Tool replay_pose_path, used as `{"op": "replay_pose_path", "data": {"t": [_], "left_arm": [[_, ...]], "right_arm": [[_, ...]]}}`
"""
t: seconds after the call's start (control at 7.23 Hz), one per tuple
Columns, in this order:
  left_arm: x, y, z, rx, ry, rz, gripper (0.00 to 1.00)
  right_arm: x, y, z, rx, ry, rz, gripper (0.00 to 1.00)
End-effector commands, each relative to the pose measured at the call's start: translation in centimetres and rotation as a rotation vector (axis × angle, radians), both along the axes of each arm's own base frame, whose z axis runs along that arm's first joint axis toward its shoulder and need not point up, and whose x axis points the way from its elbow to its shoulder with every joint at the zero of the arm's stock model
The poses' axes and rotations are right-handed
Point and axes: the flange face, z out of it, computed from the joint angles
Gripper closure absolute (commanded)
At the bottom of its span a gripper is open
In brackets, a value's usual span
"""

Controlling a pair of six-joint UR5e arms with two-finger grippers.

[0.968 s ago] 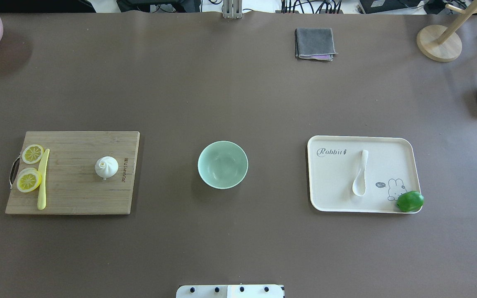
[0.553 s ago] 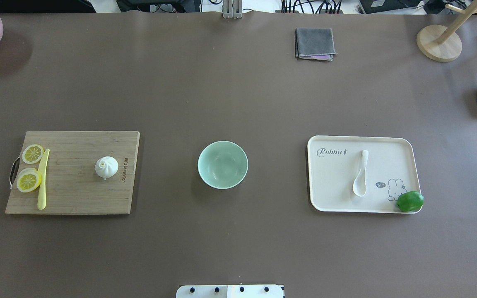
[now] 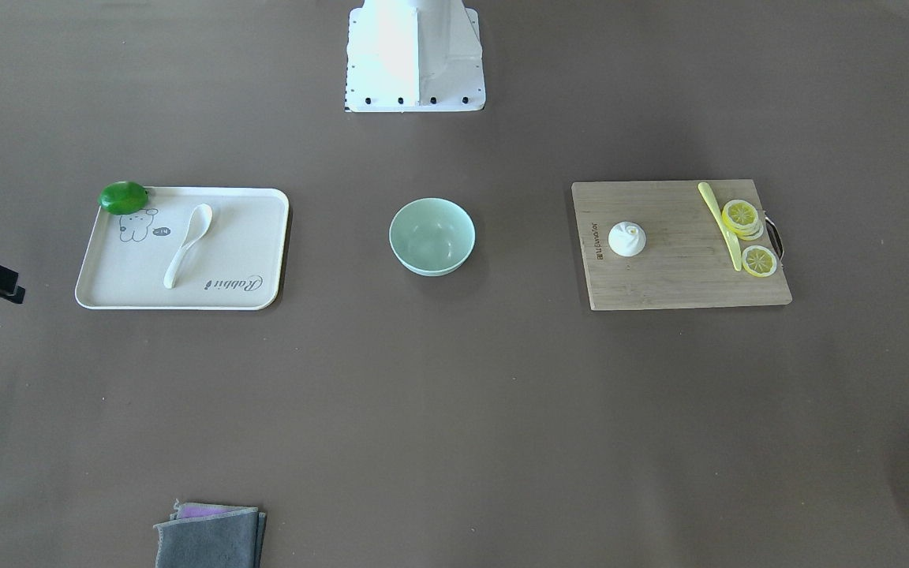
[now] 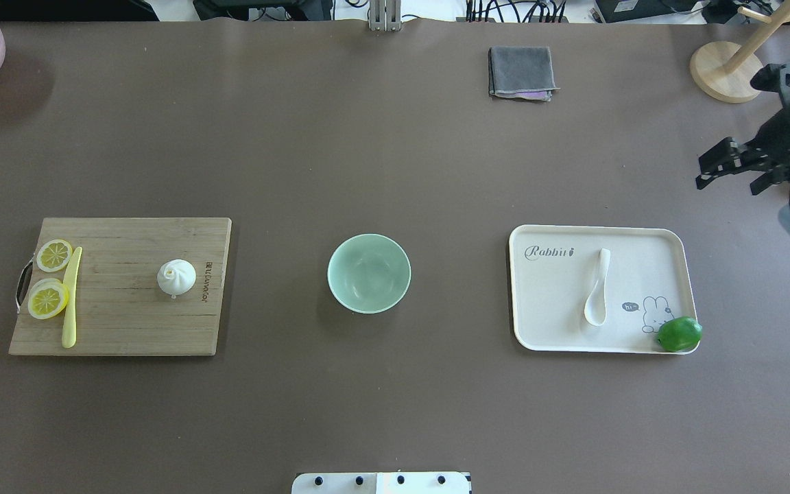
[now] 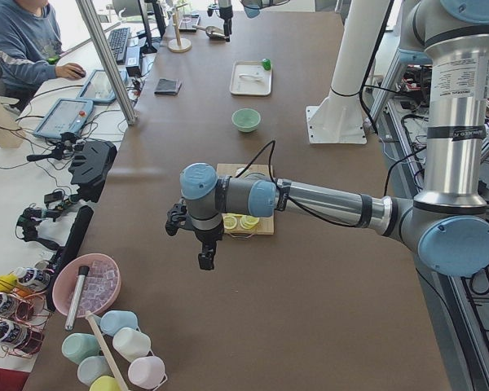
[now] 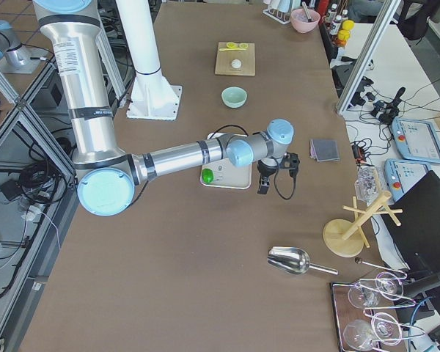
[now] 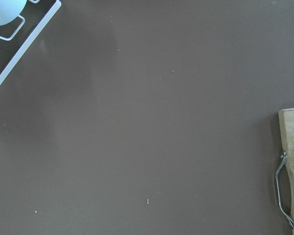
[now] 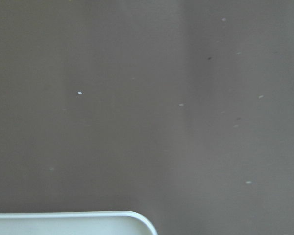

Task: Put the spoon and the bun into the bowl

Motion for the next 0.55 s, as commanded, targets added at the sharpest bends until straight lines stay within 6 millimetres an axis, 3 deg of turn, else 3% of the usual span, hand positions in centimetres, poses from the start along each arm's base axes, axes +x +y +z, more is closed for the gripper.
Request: {"op": "replay_pose_path", "data": {"t": [0.0,0.14,0.41], "left_arm": [[0.0,0.1,0.9,-0.024,-0.002,-0.002,0.02],[0.0,0.0,1.3,-0.032,-0.001,-0.002,0.02],[0.1,-0.1,1.2,-0.029,-0.002,-0.001,0.02]], "right_arm": [[-13.8,3.7,-5.4,-0.087,0.024,0.142,0.00],[-15.3,4.6,-5.3,-0.118,0.028,0.149,0.00],[-15.4,5.0,-5.3,-0.157,0.018,0.146,0.02]]}}
